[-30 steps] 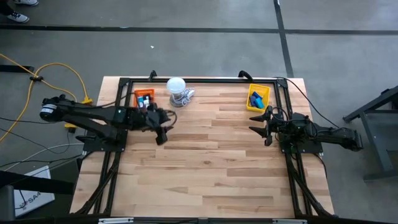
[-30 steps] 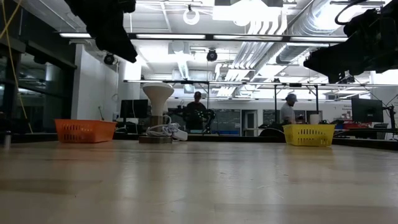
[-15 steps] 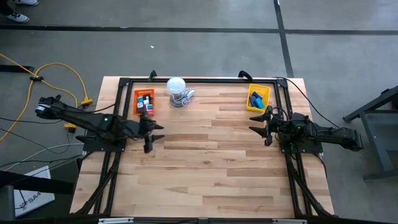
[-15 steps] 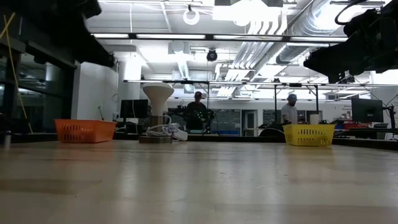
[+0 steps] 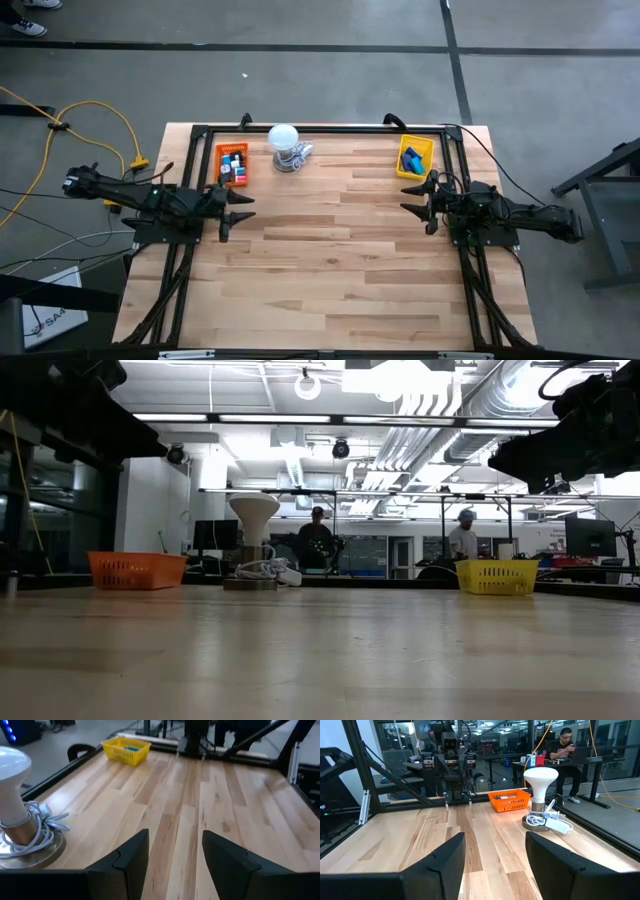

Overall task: Pick & Place Office items
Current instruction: Return to Home Position

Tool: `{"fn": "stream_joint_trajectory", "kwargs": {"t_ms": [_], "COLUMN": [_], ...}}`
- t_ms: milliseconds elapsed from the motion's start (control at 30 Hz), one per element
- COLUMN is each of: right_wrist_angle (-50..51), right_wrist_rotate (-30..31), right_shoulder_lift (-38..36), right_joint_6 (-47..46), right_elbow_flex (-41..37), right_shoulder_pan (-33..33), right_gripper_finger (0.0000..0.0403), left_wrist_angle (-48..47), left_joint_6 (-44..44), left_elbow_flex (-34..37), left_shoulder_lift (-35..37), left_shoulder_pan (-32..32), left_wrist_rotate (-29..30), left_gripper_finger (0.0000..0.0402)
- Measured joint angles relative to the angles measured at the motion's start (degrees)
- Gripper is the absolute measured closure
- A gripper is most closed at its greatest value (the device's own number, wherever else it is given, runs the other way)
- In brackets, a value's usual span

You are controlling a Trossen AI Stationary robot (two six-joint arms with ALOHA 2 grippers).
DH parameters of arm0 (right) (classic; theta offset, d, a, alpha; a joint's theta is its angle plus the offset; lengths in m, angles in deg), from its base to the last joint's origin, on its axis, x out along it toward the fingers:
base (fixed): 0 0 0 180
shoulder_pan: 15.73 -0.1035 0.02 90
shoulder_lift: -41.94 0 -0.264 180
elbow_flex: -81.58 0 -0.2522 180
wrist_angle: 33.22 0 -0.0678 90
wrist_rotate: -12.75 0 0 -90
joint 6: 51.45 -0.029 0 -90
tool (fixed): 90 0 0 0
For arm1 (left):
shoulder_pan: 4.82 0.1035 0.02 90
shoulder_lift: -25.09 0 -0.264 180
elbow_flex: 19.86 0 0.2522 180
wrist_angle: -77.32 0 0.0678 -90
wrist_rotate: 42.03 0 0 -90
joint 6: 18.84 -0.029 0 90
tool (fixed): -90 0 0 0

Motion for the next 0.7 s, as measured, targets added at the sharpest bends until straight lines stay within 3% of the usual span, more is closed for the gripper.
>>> {"fn": "stream_joint_trajectory", "kwargs": {"t_ms": [367,700], "right_wrist_angle": [0.0,0.0], "right_wrist_rotate": [0.0,0.0], "right_shoulder_lift": [0.0,0.0], "right_joint_6": [0.0,0.0], "right_elbow_flex": [0.0,0.0], "right_shoulder_pan": [0.0,0.0], "right_gripper_finger": [0.0208,0.0208], "left_wrist_angle": [7.3,13.7], "left_joint_6": [-0.3,-0.2], "left_elbow_flex": [10.1,15.6], "left_shoulder_lift": [10.9,15.8], "left_shoulder_pan": [0.0,0.0], "left_wrist_rotate": [0.0,-0.1], "left_gripper_finger": [0.0224,0.0224]}}
